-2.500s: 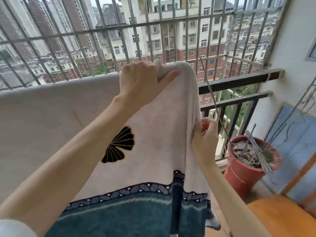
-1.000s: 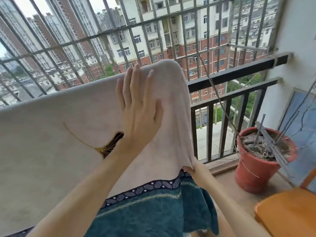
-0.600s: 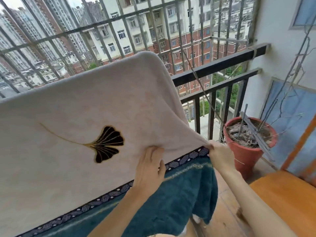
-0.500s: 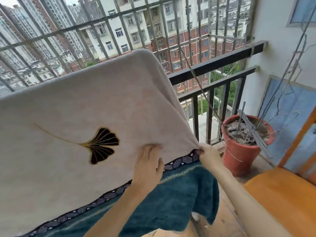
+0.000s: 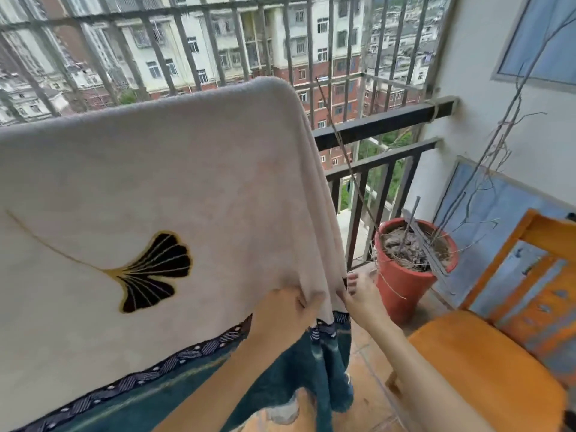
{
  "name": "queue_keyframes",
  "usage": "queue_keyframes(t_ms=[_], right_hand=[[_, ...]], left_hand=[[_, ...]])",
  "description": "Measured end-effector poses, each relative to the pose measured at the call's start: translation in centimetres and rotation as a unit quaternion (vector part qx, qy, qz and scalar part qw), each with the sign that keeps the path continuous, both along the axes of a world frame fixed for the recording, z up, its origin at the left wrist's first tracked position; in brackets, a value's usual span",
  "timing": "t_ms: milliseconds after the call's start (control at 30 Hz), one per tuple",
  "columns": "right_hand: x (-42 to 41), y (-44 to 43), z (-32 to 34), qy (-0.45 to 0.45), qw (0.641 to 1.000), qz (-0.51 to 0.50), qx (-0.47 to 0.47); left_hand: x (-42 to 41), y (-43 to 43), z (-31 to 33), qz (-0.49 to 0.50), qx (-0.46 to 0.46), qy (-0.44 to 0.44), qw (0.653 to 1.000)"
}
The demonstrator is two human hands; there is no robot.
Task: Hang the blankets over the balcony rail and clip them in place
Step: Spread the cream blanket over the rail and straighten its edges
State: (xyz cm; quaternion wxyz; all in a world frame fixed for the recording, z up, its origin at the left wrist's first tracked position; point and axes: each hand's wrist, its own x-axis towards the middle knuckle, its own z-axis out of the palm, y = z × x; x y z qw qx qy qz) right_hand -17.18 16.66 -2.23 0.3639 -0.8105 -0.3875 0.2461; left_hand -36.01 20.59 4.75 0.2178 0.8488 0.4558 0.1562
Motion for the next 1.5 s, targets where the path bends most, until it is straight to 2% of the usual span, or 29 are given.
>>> queue_keyframes(t_ms=[33, 100, 167, 333, 533, 667, 767, 833, 900, 967, 1033, 1100, 1233, 1367, 1433, 1500], right_hand=[[0.4, 0.2, 0.8, -0.004, 1.000, 0.001, 0.025], [1.4, 0.8, 1.9, 0.000, 0.997, 0.065, 0.040], [1.8, 1.4, 2.5, 0.007, 0.992, 0.126, 0.026], [5.2, 4.0, 2.3, -0.040, 0.987, 0.156, -0.004], [14.0, 8.7, 4.8, -0.213, 0.957, 0.194, 0.036], [16.4, 13.6, 7.3, -0.252, 0.934, 0.236, 0.089], [14.1, 17.7, 7.5, -0.206, 0.933, 0.276, 0.106], [11.0, 19.3, 7.2, -0.143, 0.938, 0.304, 0.083], [7.2, 19.4, 6.5, -0.056, 0.926, 0.370, 0.055], [3.8, 18.2, 5.5, 0.022, 0.878, 0.478, 0.006], [1.9, 16.7, 4.9, 0.025, 0.802, 0.596, -0.044], [1.5, 16.5, 4.3, 0.030, 0.764, 0.640, -0.076], [3.2, 17.5, 4.2, 0.147, 0.758, 0.631, -0.073], [5.7, 17.8, 4.3, 0.181, 0.764, 0.615, -0.075], [6.8, 18.1, 4.2, 0.214, 0.765, 0.602, -0.082], [7.5, 18.6, 4.4, 0.202, 0.777, 0.591, -0.077]], left_hand=[[0.4, 0.3, -0.5, 0.002, 0.001, -0.001, 1.000], [0.7, 0.7, -1.1, 0.010, -0.020, -0.008, 1.000], [0.7, 0.8, -1.4, 0.022, -0.028, -0.005, 0.999], [2.5, 1.3, -2.9, 0.050, -0.018, 0.042, 0.998], [6.4, 1.1, -4.5, 0.155, -0.025, 0.068, 0.985], [8.1, 0.0, -4.8, 0.256, -0.050, 0.067, 0.963], [9.4, -1.5, -3.9, 0.324, -0.069, 0.056, 0.942], [10.5, -2.5, -3.3, 0.374, -0.081, 0.057, 0.922], [11.4, -3.3, -2.7, 0.409, -0.086, 0.057, 0.907], [11.9, -3.7, -1.8, 0.432, -0.080, 0.051, 0.897], [11.7, -3.8, -0.8, 0.450, -0.074, 0.035, 0.889], [11.2, -3.5, 0.1, 0.453, -0.063, 0.033, 0.889], [11.1, -1.7, 0.5, 0.451, -0.047, 0.057, 0.889], [11.3, -0.8, -0.9, 0.467, -0.057, 0.060, 0.880], [11.7, -1.0, -2.0, 0.453, -0.071, 0.081, 0.885], [12.5, -1.0, -3.0, 0.426, -0.091, 0.109, 0.894]])
